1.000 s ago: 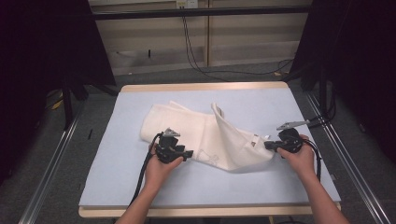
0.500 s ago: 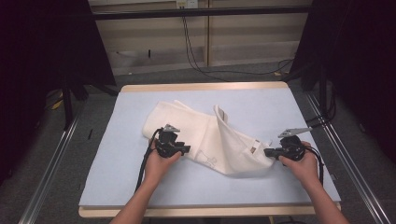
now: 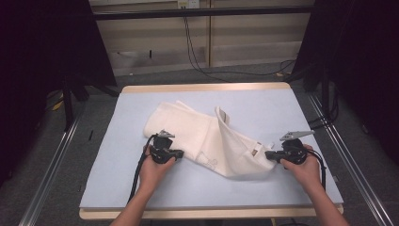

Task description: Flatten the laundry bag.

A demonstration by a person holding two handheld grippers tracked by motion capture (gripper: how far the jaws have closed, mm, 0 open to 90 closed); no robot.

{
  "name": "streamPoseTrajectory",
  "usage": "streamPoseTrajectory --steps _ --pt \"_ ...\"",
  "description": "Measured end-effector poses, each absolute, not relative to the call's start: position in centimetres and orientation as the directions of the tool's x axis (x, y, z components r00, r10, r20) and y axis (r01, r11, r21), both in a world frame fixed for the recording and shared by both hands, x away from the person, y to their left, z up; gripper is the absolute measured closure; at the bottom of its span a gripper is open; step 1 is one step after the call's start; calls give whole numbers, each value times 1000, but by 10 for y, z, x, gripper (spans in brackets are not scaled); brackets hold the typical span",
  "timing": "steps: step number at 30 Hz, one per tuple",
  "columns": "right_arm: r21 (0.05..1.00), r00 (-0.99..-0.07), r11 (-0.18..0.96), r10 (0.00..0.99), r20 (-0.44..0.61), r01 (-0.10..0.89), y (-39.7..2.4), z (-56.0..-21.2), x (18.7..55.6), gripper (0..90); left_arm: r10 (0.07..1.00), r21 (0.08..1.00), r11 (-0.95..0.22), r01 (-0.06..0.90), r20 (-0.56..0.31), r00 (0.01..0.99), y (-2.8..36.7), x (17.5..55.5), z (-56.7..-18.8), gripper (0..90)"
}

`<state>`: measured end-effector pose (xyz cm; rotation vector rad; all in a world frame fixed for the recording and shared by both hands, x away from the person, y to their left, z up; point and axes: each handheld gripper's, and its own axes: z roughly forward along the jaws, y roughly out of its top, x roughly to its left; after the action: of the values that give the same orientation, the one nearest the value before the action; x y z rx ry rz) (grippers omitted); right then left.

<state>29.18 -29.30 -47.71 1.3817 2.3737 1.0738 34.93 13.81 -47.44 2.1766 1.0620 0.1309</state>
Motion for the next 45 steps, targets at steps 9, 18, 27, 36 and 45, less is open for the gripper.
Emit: streamPoseTrajectory --steps 9,18,27,36,45 --pt "667 -585 312 778 229 676 -275 -480 289 900 761 666 -371 646 -180 623 134 391 -472 855" --pt "709 -534 320 840 94 629 -282 -472 302 676 770 659 -337 672 -218 600 135 396 -467 776" --pt "695 -493 297 865 96 655 -292 -479 325 527 848 581 -234 780 -270 456 178 369 -466 409" --pt "696 -535 315 837 117 645 -289 -482 322 647 843 604 -196 773 -298 447 154 364 -473 264" --pt "689 -558 302 811 178 658 -290 -482 314 744 875 586 -182 789 -269 402 138 384 -471 531"
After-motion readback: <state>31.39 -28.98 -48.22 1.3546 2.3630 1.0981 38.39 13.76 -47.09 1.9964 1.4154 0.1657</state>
